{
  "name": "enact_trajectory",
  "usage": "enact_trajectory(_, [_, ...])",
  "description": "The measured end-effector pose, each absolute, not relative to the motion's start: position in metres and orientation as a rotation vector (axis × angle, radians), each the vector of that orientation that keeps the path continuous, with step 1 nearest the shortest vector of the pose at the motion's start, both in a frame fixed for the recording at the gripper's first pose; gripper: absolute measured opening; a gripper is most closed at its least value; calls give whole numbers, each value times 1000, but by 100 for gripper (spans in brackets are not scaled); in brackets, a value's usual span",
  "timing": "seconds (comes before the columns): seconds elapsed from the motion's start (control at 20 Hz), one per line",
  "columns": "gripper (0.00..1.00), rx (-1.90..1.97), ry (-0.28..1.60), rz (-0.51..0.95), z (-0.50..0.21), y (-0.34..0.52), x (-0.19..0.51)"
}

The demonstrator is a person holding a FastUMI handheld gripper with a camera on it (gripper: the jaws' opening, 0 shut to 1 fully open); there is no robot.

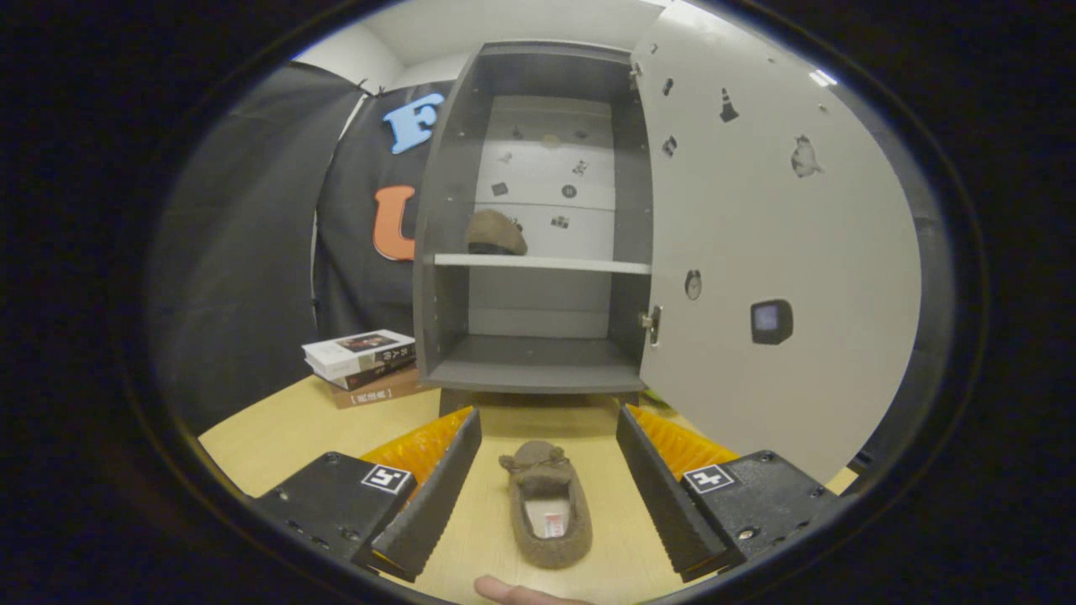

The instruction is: Open the shoe cabinet door, grab the shoes and put them into the shoe cabinet, then close the shoe cabinet door.

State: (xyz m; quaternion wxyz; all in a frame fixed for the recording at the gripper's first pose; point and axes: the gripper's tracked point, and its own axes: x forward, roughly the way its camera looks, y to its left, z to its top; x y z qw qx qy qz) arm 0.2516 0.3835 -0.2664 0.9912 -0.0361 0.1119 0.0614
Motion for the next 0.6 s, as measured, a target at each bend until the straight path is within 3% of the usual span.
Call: enact_trajectory(0.6, [100, -159, 393, 174, -369, 415, 269])
